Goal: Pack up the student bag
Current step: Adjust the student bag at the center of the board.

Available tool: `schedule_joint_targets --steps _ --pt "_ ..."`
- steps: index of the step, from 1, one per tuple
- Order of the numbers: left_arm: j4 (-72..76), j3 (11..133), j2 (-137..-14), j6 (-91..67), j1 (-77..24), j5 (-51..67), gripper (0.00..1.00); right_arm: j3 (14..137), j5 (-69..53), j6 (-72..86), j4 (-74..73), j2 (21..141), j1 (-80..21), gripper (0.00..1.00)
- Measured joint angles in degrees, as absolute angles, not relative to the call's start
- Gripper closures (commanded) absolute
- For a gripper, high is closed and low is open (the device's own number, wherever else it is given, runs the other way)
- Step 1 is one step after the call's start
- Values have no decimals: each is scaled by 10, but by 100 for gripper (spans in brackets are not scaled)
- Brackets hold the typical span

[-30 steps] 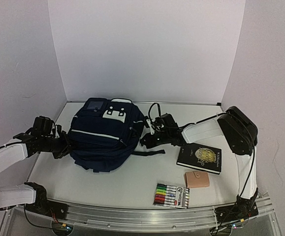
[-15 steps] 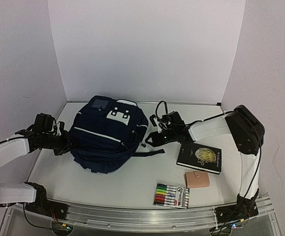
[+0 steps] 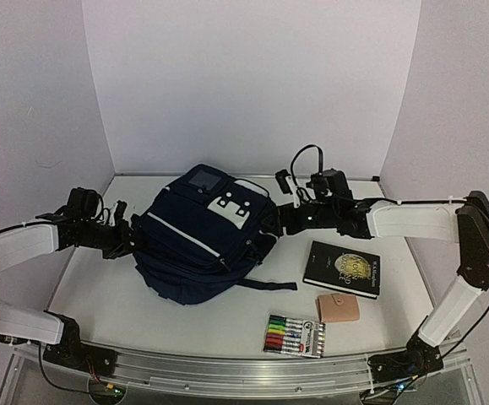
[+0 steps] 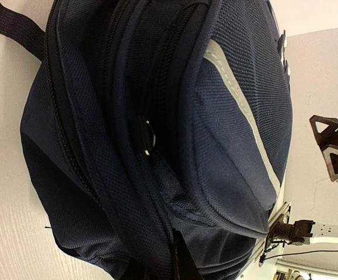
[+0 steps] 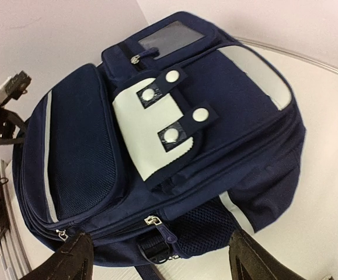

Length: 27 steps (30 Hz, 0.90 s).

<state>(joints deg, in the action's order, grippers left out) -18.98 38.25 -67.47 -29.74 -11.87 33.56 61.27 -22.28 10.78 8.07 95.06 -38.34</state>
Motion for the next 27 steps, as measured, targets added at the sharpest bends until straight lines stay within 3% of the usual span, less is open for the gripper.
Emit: schedule_joint_targets --steps 5,16,25,27 --pt "-190 387 -675 -294 -122 345 100 641 -244 87 51 1013 -398 38" --pt "-193 389 -686 -300 -122 338 100 666 -276 55 10 1091 -417 43" --pt "-194 402 -700 -300 -122 339 99 678 -293 33 8 1109 -417 63" --pt "-195 402 -700 -300 -122 339 92 683 -294 29 7 1114 -417 69"
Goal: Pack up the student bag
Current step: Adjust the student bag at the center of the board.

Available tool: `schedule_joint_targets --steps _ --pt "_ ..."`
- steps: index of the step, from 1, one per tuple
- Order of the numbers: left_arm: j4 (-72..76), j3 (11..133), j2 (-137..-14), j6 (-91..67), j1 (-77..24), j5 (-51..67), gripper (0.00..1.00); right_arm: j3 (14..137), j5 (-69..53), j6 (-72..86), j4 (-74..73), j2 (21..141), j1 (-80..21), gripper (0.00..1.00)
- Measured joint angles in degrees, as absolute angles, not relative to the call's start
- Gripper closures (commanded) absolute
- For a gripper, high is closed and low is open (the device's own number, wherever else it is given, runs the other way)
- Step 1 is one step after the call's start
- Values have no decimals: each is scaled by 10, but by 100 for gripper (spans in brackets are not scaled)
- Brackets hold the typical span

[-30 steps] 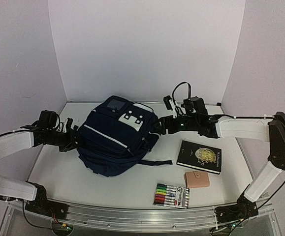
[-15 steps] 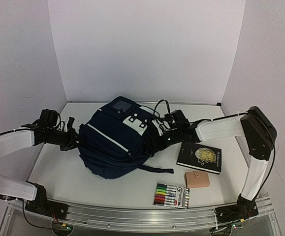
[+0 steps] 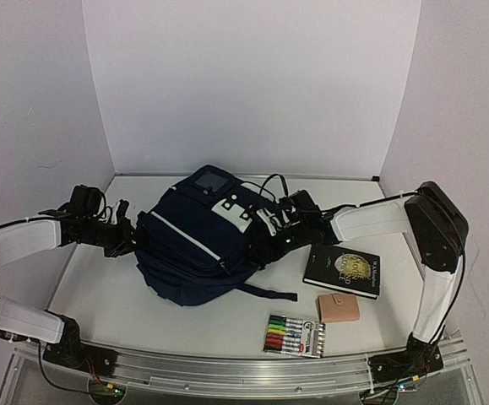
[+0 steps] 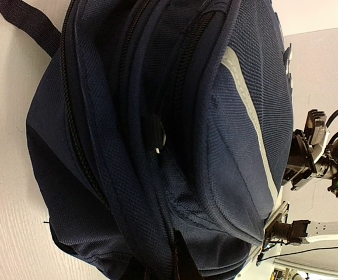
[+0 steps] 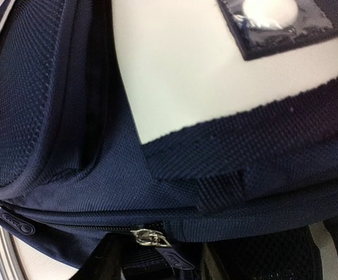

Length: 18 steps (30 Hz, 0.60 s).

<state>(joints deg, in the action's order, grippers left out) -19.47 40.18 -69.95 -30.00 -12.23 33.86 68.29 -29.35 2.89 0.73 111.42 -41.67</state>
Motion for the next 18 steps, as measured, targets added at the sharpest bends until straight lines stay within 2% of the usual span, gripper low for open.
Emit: schedule_joint_targets --steps 1,5,8,13,18 --pt "-195 402 -700 -300 -123 338 88 684 -293 27 7 1114 -417 72" --pt "-215 410 -699 -300 -123 316 50 685 -290 27 8 1114 -419 85" --pt "-242 420 -685 -304 -123 285 34 684 -281 29 13 1112 -419 93" --pt "-261 429 -644 -317 -123 265 28 669 -257 31 21 1090 -422 99" --pt "-259 419 -634 -346 -124 270 28 667 -233 33 23 1079 -429 97"
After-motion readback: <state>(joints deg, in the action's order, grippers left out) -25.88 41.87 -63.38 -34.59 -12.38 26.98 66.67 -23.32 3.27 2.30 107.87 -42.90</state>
